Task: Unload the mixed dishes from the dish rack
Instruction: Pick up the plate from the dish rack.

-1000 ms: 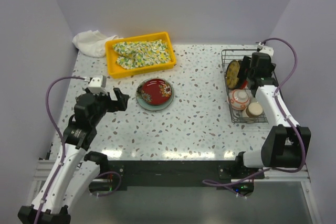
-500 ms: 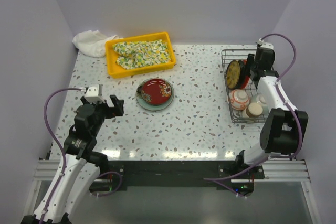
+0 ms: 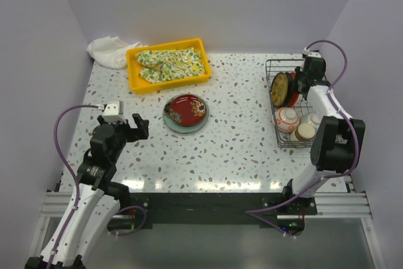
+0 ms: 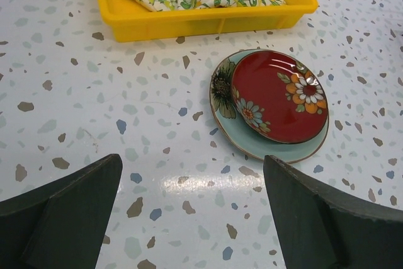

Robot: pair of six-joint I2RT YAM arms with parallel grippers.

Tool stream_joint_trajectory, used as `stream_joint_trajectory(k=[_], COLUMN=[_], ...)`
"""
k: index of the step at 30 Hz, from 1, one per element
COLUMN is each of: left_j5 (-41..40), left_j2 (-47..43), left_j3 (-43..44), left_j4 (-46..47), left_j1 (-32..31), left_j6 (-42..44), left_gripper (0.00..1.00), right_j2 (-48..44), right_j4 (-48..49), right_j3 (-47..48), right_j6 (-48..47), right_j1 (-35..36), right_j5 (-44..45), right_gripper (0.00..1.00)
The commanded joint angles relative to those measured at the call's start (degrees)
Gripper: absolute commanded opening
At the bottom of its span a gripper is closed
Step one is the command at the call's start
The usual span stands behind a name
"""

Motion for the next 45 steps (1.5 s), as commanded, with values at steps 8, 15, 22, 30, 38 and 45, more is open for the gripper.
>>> stream_joint_trajectory(k=[8,15,22,30,38,45], left_j5=[-0.29,-0.29,-0.37,-0.81,-1.34,-1.08], left_j2=[0.18,-0.26,-0.61,-0.88,-0.88,0.17], left_j3=[-0.16,-0.25,-0.34,-0.51,-0.78,-1.04], left_j4=[3.29,3.47,3.56,3.73,3.82,3.82], left_j1=[0.2,0.2,0.11,-0.41,-0.59,-1.91], left_j6=[0.99,0.99,0.99,0.91,0.82,0.73], left_gripper=[0.99,0.99,0.99,0.99,0.99,0.99], right_j2=[-1.63,-4.27,-4.88,-8.66,-12.79,-17.71], right_j4=[-1.78,-2.13,-1.87,-2.48,-3.98,-5.73], right_j3=[3.18,3.35,3.79,4.41,4.85,5.29], right_j6=[-1.76,-5.09,-6.77,-8.26,-10.63,-10.55], right_j1=[0.52,4.9,7.46,9.48,9.83,9.92], right_j5=[3.83,13.67,24.14,27.91,30.91,30.56], right_gripper=[0.05,0.01,0.0,0.0,0.0,0.0])
